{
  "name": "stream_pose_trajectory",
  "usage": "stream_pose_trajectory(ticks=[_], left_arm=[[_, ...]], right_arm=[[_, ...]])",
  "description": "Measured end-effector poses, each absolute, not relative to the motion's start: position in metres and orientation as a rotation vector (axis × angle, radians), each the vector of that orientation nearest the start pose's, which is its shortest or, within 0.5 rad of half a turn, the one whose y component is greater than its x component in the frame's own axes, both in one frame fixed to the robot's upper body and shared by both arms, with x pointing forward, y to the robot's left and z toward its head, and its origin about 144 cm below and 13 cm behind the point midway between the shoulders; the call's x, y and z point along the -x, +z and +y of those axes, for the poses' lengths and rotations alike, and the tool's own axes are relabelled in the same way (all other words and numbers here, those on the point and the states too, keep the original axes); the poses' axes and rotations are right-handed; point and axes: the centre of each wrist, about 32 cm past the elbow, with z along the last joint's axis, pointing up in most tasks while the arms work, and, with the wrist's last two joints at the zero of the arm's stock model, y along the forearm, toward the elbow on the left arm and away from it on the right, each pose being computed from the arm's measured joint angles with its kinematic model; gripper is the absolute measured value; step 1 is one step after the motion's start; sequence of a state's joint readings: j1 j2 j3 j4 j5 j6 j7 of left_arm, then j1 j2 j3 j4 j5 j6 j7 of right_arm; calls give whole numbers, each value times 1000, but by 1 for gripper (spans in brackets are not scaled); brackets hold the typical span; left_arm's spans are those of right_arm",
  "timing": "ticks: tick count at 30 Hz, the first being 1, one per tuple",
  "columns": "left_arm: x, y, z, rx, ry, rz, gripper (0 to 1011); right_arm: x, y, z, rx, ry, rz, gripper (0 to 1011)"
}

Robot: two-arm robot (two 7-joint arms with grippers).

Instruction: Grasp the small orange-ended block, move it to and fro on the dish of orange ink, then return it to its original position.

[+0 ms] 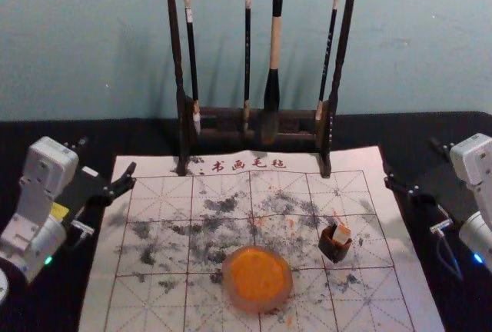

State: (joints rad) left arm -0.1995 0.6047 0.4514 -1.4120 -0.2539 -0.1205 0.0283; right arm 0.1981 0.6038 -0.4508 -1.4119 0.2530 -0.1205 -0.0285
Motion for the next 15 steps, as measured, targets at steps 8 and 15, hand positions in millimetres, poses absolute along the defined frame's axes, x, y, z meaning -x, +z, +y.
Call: stream_pose_trajectory(ticks=[8, 15], left_arm=[[-489, 1140, 310, -304, 1248, -285, 1001], [-489, 1140, 310, -304, 1248, -285, 1001]], right_arm=[[-488, 1140, -310, 305, -1248, -284, 1002], [-489, 1140, -310, 305, -1248, -285, 1002]])
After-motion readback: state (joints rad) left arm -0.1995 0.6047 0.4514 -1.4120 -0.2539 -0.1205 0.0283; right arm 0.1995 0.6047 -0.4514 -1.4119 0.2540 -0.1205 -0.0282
